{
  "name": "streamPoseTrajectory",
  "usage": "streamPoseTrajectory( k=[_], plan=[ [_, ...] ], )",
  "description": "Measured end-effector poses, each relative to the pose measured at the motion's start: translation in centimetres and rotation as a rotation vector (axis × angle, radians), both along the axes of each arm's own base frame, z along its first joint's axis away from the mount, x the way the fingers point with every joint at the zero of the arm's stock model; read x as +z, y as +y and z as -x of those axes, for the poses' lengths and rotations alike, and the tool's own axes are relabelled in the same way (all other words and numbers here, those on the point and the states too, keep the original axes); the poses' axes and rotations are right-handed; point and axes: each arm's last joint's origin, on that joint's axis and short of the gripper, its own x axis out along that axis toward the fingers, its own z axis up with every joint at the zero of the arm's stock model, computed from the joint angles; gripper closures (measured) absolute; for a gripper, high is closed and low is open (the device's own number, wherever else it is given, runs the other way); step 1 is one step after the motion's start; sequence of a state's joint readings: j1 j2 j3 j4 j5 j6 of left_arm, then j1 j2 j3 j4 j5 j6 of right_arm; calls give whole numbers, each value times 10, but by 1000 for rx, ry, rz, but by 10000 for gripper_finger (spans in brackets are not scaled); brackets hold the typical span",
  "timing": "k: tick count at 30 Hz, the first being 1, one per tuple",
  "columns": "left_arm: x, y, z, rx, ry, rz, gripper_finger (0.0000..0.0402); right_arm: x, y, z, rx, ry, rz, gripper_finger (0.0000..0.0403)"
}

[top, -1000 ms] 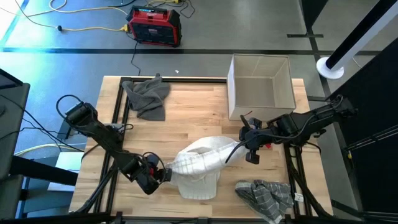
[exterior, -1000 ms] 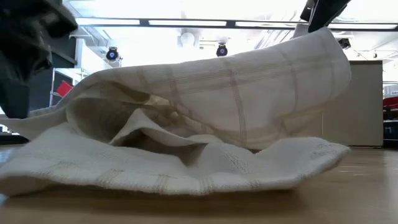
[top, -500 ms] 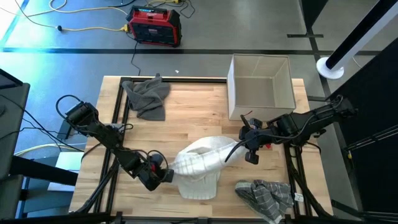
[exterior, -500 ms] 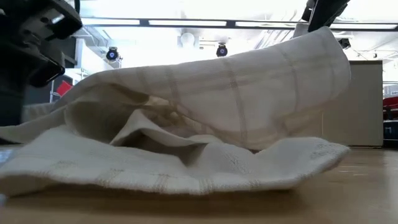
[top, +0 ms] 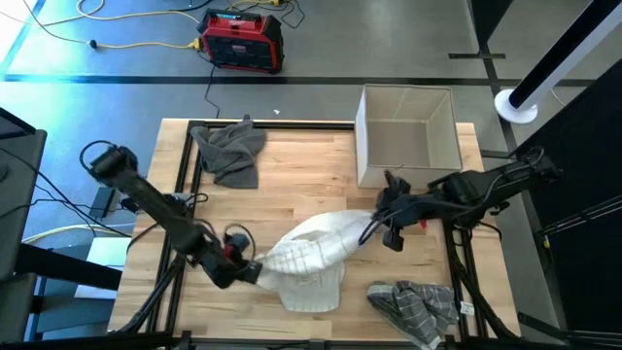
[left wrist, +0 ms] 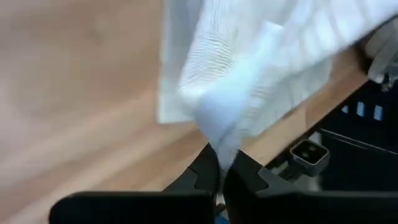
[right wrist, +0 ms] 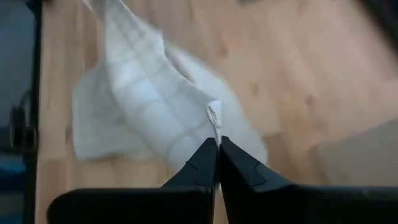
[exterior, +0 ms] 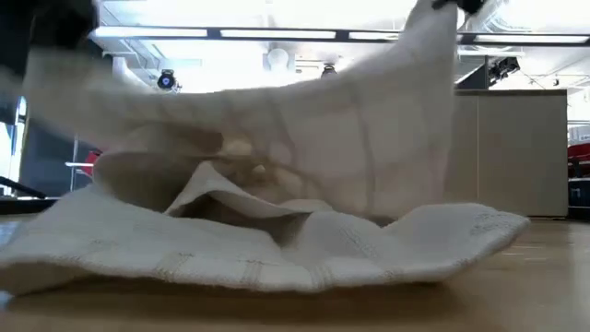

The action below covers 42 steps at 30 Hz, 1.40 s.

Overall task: Fold towel
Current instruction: Fold the white patterned towel

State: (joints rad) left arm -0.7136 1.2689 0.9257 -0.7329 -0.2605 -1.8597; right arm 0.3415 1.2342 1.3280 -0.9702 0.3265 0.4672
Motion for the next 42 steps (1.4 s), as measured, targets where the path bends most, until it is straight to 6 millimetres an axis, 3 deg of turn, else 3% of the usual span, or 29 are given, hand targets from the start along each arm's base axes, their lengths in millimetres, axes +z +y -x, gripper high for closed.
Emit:
streamPoseTrajectory(
  k=[7,16,25,30,36,42],
  plan=[
    [105,41,42,-74,-6,-224,401,73,-5,7,-4,-231,84,403],
    [207,71,65,-223,-350,-561,401,159,8,9,127,-645,133,403],
    [281,100,90,-251,-610,-959,401,215,8,1,117,-857,312,403],
    [321,113,106,-253,-771,-1083,401,243,3,0,83,-955,353,403],
    [354,126,121,-252,-937,-1195,401,251,-6,2,23,-1043,421,403],
    [366,133,130,-265,-942,-1336,402,250,-23,5,-103,-988,469,403]
  ],
)
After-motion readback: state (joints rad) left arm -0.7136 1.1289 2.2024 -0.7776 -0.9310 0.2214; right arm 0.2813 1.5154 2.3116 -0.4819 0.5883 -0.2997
